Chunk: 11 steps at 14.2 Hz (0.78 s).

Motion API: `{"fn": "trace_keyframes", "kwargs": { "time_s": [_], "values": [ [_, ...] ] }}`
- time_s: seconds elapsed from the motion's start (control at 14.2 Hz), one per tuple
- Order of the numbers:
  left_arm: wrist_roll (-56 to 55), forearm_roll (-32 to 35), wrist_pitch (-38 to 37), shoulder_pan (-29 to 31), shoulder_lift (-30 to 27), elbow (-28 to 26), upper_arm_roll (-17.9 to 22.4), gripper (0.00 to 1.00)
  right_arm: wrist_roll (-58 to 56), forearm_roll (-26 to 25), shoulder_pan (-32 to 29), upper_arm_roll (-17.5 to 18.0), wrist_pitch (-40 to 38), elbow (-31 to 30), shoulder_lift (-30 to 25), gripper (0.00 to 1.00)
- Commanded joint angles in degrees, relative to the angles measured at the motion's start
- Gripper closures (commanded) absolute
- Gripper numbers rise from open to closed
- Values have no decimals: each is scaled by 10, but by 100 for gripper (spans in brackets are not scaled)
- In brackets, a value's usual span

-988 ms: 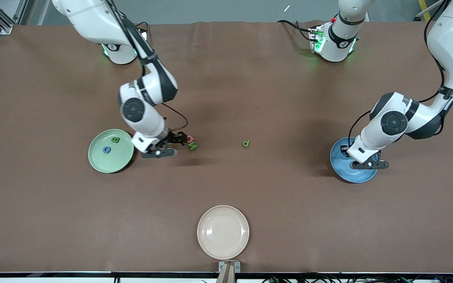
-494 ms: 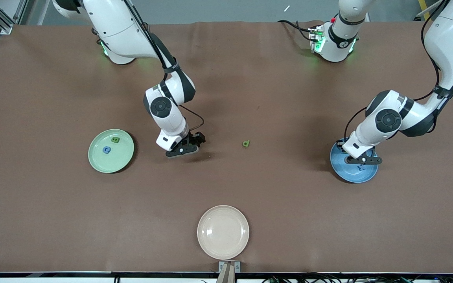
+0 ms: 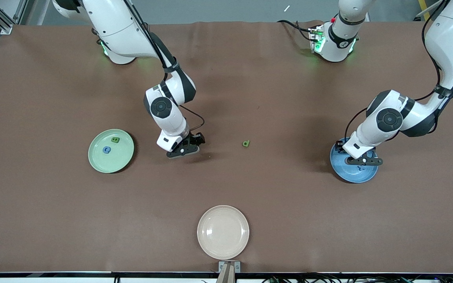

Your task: Sort upper and lower case letters into plates

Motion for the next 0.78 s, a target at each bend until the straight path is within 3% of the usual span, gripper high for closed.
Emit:
{"fn": "trace_keyframes", "kwargs": {
  "time_s": [0.0, 0.07, 0.21, 0.35, 0.71],
  "values": [
    [2, 4, -13, 5, -17, 2, -42, 1, -15, 7, 3, -4, -2, 1, 0, 43],
    [-3, 0, -26, 4, -16, 9, -61, 1, -15, 6, 3, -4, -2, 1, 0, 46],
    [-5, -7, -48, -3, -9, 22, -96, 1, -27, 6, -2, -5, -4, 3, -1, 62],
    [-16, -31, -51, -48, -1, 35, -102, 1, -30, 9, -9, -6, -23, 7, -1, 97],
    [-155, -37, -52, -196, 48, 102, -80, 0, -26, 9, -39, -8, -144, 32, -42, 100]
  ]
}}
